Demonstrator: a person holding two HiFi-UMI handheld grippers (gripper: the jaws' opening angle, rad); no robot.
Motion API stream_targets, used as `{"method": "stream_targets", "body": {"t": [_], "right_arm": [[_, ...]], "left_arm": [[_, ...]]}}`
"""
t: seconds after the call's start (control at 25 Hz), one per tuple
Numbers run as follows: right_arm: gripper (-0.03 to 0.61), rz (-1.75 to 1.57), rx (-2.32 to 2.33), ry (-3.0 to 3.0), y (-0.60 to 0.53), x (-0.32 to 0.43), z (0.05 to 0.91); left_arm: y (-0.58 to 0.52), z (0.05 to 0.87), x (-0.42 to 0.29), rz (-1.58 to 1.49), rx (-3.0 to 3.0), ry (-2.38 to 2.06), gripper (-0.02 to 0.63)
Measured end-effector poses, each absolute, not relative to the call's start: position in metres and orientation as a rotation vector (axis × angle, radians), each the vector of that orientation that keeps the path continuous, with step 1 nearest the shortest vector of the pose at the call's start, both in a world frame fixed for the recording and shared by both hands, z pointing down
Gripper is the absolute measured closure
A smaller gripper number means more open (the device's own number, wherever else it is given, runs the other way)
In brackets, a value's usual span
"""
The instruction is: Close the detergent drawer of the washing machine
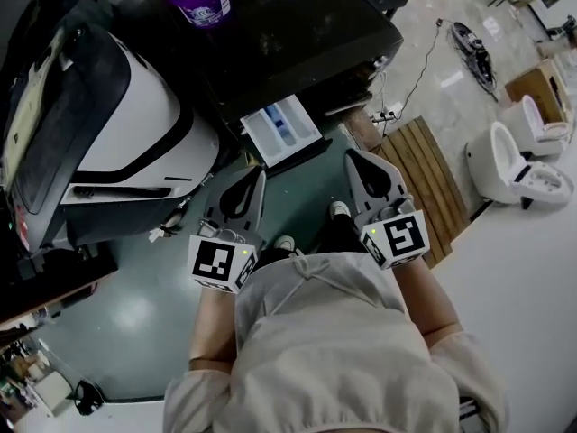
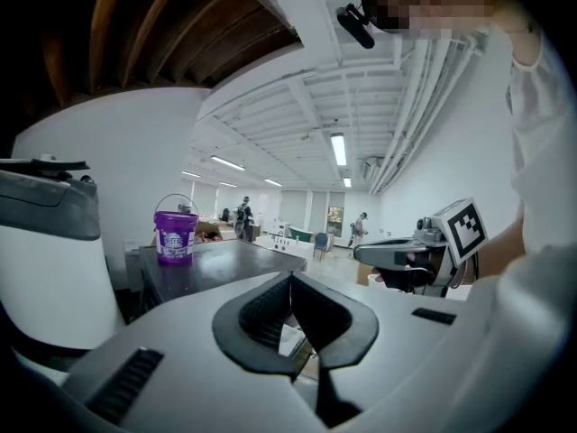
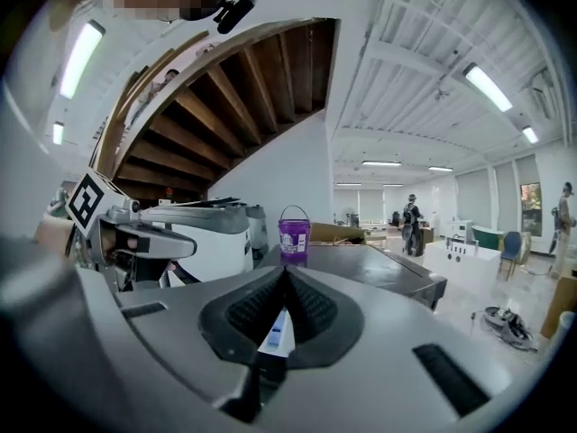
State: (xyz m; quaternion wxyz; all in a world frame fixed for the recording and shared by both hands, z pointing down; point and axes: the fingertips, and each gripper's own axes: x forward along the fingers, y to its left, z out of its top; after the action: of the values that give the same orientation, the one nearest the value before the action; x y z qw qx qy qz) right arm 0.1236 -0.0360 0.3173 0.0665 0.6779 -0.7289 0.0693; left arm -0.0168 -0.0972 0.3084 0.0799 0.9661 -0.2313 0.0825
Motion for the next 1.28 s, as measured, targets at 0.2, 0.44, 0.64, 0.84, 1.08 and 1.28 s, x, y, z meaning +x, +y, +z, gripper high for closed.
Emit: {"method": "stream_targets", "body": {"t": [0.2, 0.44, 0.64, 0.84, 1.08, 1.28], "right_arm": [[0.572, 0.215, 1.842, -2.323, -0.056, 0.156, 0.337], [0.572, 0.221, 1.618, -2.398, -0.063, 0.178, 0.372], [0.572, 0.229, 1.474, -2.446, -0.067, 0.180, 0.406], [0.572, 0.242, 1.334, -2.497, -0.073, 0.175, 0.443], [0.572, 0.234, 1.262, -2.538, -0.076, 0.166, 0.477], [0.572, 0.274, 1.235, -2.556, -0.080, 0.164, 0.496]], "left_arm": [[-0.097, 0.324, 0.002, 0.251, 2.778, -0.932, 0.595], [-0.087, 0.354, 0.019, 0.236, 2.681, -1.136, 0.595], [-0.083, 0.395, 0.025, 0.242, 2.628, -1.263, 0.595], [-0.079, 0.448, 0.034, 0.276, 2.560, -1.316, 0.595], [-0.080, 0.506, 0.040, 0.310, 2.482, -1.394, 0.595], [-0.088, 0.536, 0.040, 0.331, 2.435, -1.459, 0.595]]}}
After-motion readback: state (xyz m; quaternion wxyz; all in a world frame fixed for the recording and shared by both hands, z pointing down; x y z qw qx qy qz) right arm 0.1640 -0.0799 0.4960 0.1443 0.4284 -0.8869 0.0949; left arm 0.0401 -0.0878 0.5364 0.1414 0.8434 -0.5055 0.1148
